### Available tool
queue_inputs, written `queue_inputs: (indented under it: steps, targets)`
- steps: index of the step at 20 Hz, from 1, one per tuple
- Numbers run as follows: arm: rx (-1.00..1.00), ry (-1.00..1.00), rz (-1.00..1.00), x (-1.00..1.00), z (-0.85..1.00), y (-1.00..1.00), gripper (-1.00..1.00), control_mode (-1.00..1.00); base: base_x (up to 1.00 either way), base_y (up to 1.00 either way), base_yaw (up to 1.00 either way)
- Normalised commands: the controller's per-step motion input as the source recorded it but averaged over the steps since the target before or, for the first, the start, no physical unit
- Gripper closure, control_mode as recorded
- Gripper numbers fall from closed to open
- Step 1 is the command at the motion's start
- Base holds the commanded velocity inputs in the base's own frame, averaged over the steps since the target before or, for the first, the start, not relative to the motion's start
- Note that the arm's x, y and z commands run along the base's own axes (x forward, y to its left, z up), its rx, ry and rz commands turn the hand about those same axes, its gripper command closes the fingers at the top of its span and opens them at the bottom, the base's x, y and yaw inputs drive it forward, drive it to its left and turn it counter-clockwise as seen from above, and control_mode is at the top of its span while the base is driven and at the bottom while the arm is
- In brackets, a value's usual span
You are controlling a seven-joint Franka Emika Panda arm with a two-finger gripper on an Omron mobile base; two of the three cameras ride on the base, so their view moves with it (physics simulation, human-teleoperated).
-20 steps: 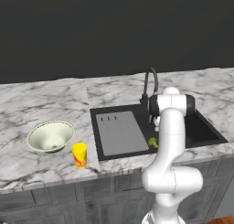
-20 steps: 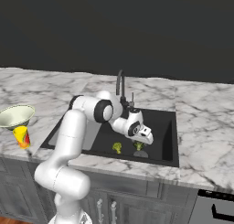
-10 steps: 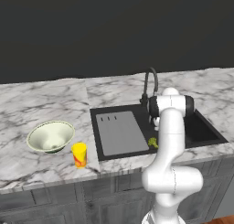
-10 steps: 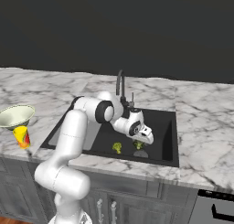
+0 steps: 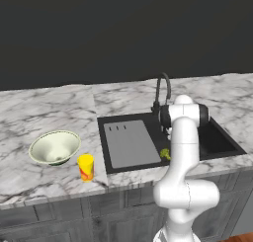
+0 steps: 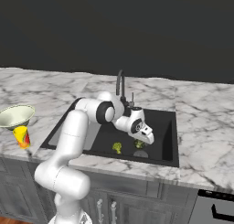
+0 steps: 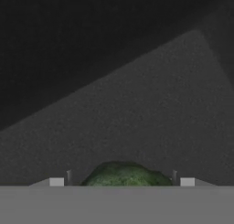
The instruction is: Remove the broccoli and broccoli from the sink. Then move the bowl and cup from the counter to the sink for washing.
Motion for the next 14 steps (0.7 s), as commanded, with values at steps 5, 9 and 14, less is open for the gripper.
queue_inputs:
  steps: [5,9,14]
  targets:
    - [0.00,0.01,-0.09,-0.19,-0.08,0.00,1.00,-1.00,0.00,0.00,0.00]
    - [0.00,-0.01,-0.09,-0.16,-0.01,-0.01,1.00,-1.00,0.00,0.00,0.00]
    - [0.04,-0.05,-0.01,-0.18,0.13,-0.05,1.00,-1.00,0.00,0.00,0.00]
